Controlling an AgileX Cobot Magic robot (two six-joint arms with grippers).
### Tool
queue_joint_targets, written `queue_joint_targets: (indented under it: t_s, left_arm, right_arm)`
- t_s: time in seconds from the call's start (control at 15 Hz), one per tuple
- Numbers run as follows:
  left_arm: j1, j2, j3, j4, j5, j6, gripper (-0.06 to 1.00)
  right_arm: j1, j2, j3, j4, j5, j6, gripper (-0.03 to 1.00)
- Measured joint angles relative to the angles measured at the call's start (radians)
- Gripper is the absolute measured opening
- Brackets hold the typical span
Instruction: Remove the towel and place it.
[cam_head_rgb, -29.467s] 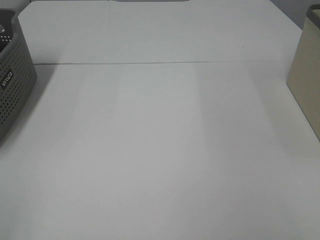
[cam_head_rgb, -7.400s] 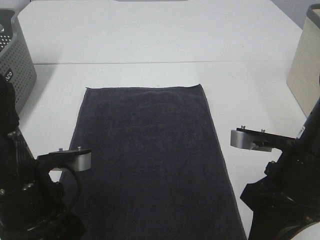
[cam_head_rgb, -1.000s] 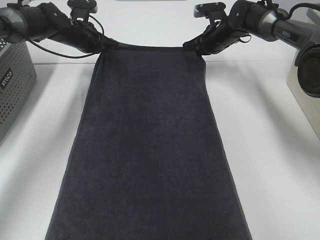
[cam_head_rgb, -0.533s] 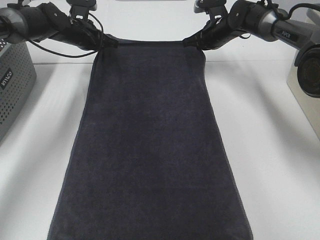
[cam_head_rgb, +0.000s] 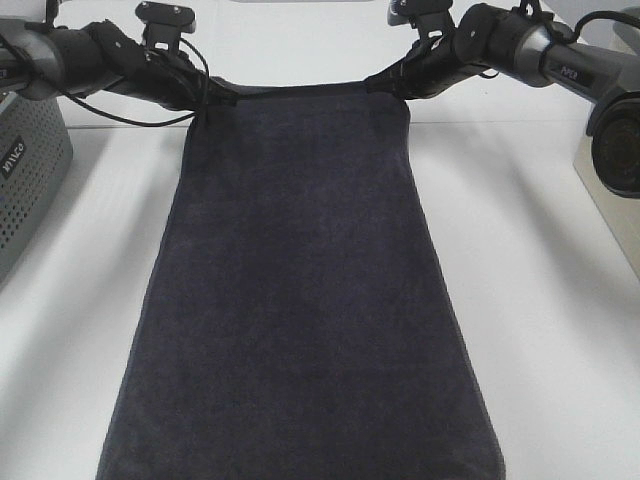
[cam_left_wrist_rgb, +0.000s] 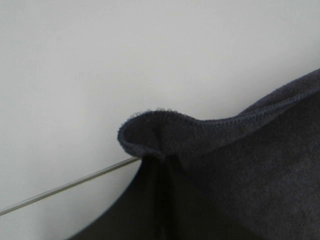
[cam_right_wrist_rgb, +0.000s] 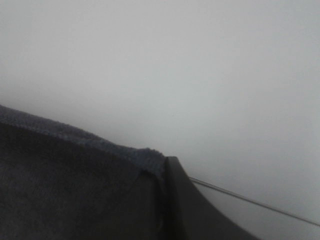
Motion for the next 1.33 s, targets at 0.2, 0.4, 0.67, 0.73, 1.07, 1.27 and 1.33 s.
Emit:
queue_joint_targets:
  t_s: [0.2,0.4,0.67,0.73,1.07,1.27,1.33]
  left_arm:
    - [-0.001,0.026,0.0,0.003,-0.034,0.0,0.02]
    - [-0.005,0.039,0.0,0.01,-0.047,0.0,0.02]
    - [-0.006,0.04,-0.001,0.016,-0.074,0.0,0.02]
    - [-0.006,0.04,-0.001,0.017,-0.081,0.0,0.03]
    - [-0.005,0.04,-0.001,0.02,-0.139,0.0,0.55]
    - [-0.004,0.04,-0.001,0.019,-0.151,-0.004,0.76]
    - [-0.004,0.04,-0.001,0.019,-0.151,-0.004,0.76]
  right_arm:
    - [0.0,0.01,0.0,0.013,-0.019,-0.002,0.01]
    - [0.0,0.018,0.0,0.016,-0.039,-0.015,0.01]
    - [0.001,0.028,0.0,0.015,-0.04,-0.017,0.07]
    - [0.001,0.028,0.0,0.015,-0.042,-0.017,0.15]
    - [0.0,0.028,0.0,0.004,-0.04,-0.019,0.65]
    - [0.0,0.028,0.0,0.001,0.005,-0.019,0.68]
    - [0.0,0.028,0.0,0.001,0.022,-0.019,0.68]
